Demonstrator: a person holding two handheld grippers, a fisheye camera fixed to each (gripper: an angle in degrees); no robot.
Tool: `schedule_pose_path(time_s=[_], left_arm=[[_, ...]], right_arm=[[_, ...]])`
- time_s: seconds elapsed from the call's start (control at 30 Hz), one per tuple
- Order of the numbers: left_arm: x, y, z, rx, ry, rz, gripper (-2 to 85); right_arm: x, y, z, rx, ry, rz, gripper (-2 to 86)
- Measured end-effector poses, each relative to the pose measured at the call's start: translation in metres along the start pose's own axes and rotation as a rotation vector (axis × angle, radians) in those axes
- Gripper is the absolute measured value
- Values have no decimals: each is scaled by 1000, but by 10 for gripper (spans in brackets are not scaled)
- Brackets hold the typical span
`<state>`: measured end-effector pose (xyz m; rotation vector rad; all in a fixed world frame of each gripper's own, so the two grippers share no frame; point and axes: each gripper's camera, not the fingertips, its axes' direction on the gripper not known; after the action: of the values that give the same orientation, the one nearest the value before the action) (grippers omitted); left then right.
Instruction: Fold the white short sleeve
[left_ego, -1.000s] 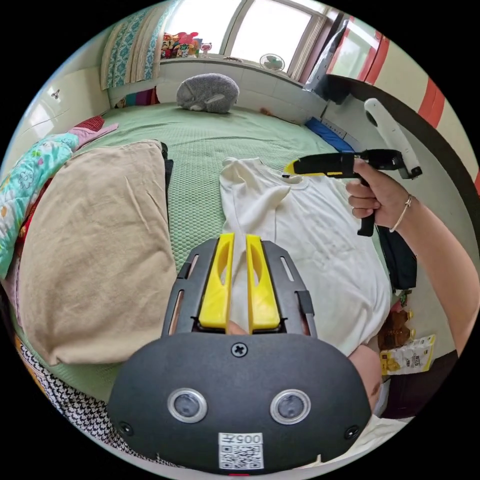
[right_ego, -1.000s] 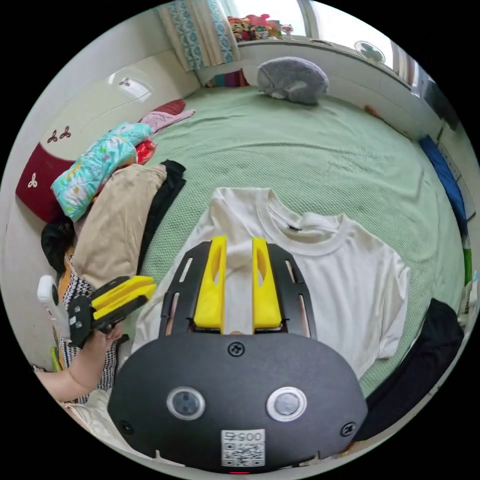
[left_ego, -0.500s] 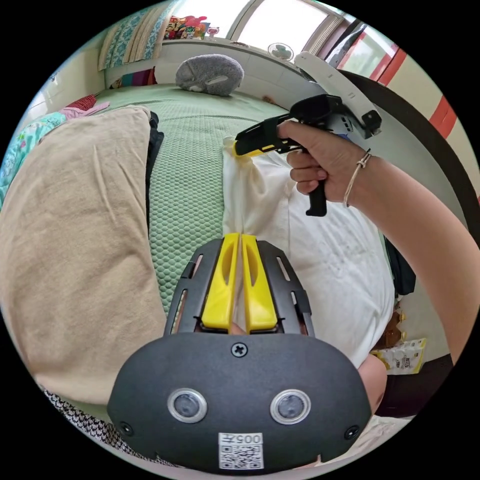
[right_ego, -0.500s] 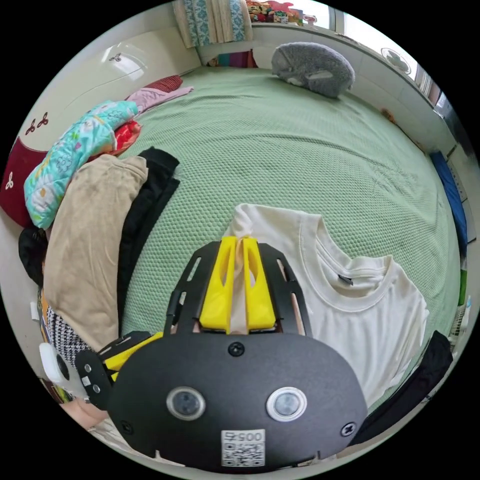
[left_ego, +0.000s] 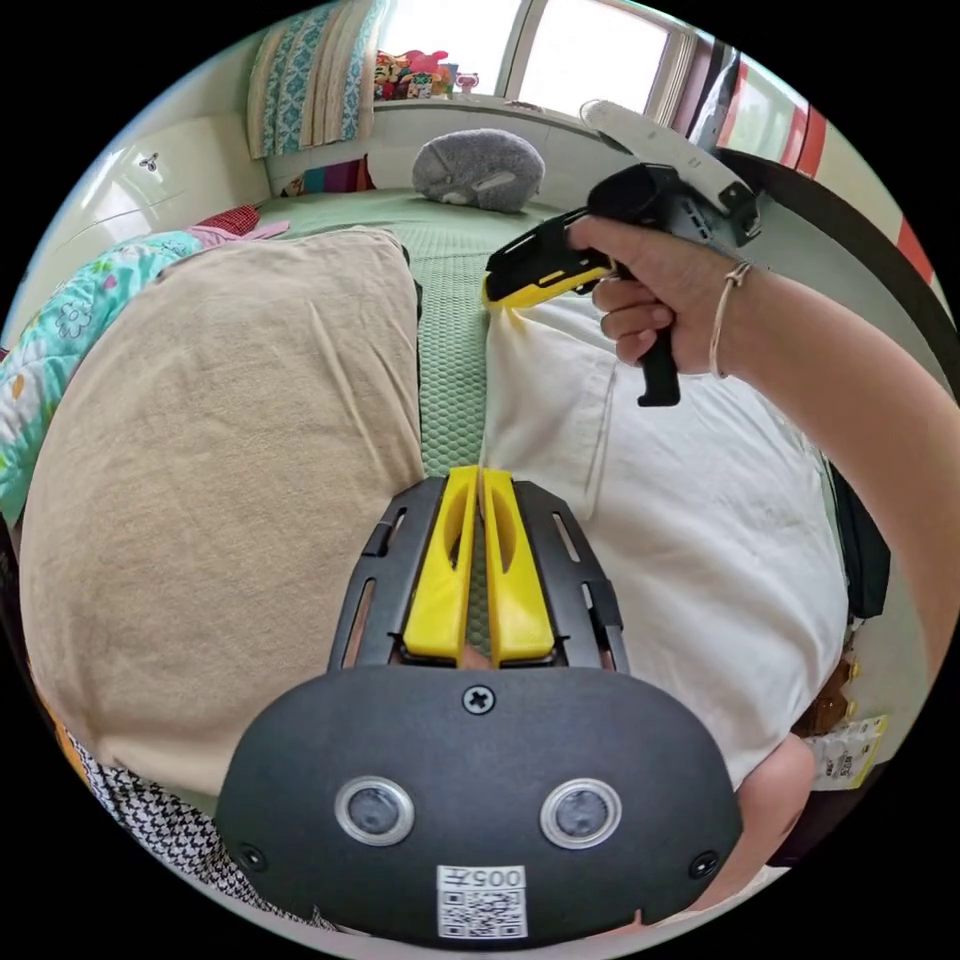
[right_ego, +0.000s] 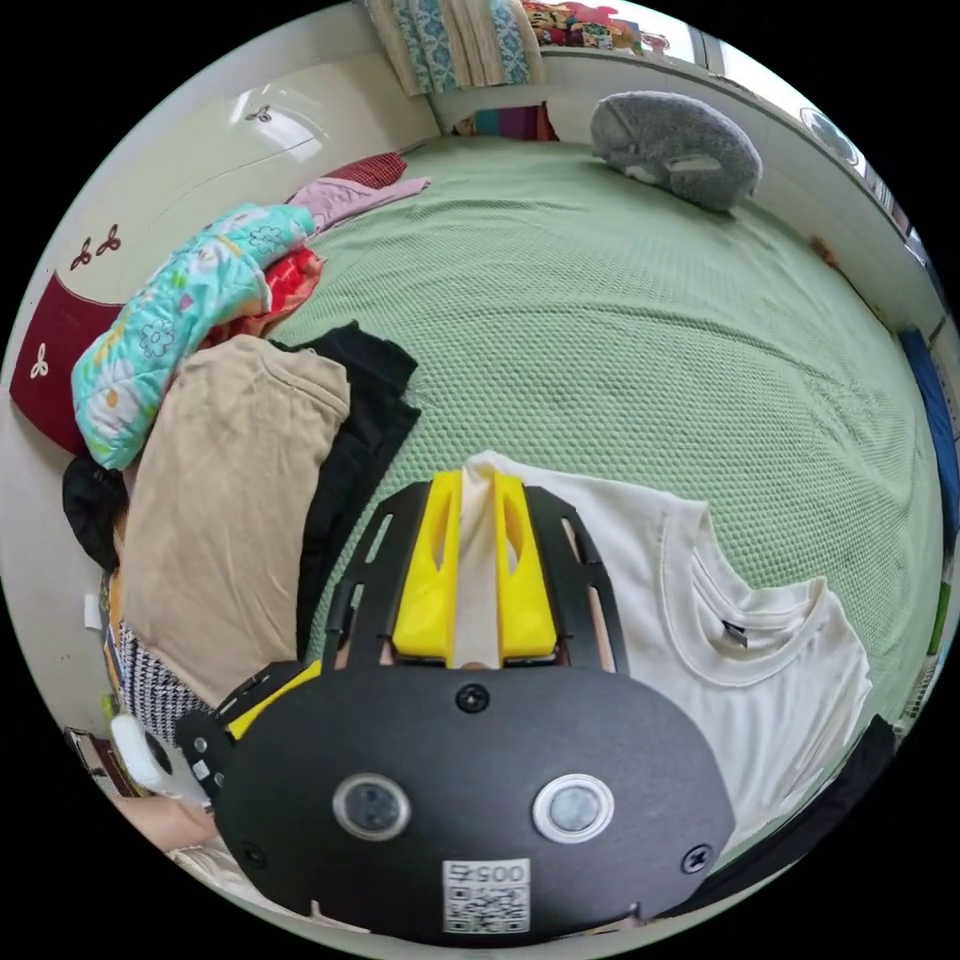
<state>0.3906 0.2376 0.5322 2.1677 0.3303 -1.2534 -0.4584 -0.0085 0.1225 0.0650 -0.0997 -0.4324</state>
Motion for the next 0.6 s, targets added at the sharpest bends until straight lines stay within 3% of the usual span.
schedule_pose_path(time_s=[0.13, 0.3, 0.43, 0.6], left_arm=[[2, 5, 4, -4, 10, -8, 0], [5, 13, 6, -4, 18, -6, 9], [-2, 34, -24, 39, 55, -98, 48], [15, 80, -67, 68, -30, -51, 56]], right_arm=[[11, 28, -57, 78, -21, -38, 57], [26, 98, -88, 16, 100, -51, 59], [39, 207, -97, -34, 56, 5, 57], [47, 335, -100, -152, 55, 87, 62]])
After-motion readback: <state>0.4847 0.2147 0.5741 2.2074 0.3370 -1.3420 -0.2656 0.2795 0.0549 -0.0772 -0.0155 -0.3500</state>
